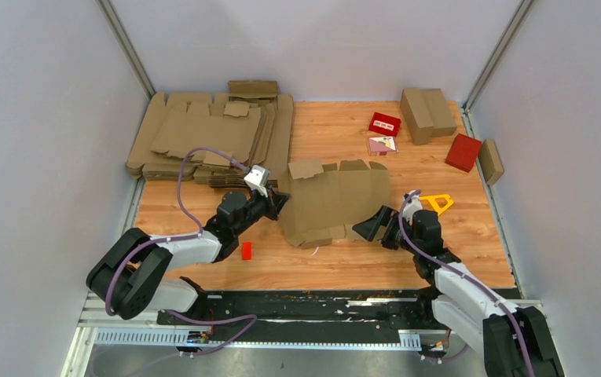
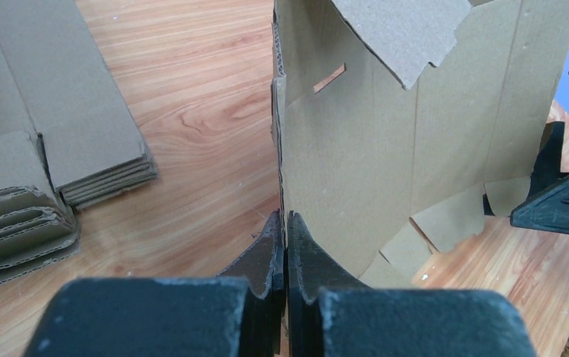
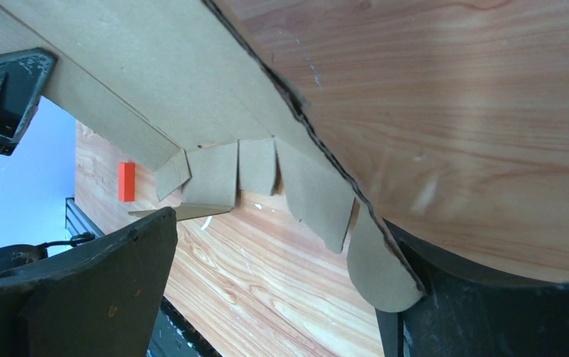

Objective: Fold the paper box

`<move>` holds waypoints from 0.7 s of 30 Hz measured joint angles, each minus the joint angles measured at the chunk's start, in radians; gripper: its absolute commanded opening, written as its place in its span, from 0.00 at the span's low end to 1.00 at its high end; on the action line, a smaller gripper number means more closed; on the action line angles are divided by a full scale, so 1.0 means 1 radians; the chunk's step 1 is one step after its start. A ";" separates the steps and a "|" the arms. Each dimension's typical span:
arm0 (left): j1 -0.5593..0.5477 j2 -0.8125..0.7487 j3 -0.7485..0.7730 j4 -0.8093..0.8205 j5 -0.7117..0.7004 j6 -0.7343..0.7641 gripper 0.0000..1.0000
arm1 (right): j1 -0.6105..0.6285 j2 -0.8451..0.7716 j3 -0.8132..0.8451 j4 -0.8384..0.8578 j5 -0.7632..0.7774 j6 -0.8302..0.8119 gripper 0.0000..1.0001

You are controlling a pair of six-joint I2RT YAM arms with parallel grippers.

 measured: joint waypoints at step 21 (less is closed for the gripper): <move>0.004 0.016 0.000 0.006 0.000 -0.017 0.00 | 0.205 0.275 0.020 0.294 0.156 0.113 0.93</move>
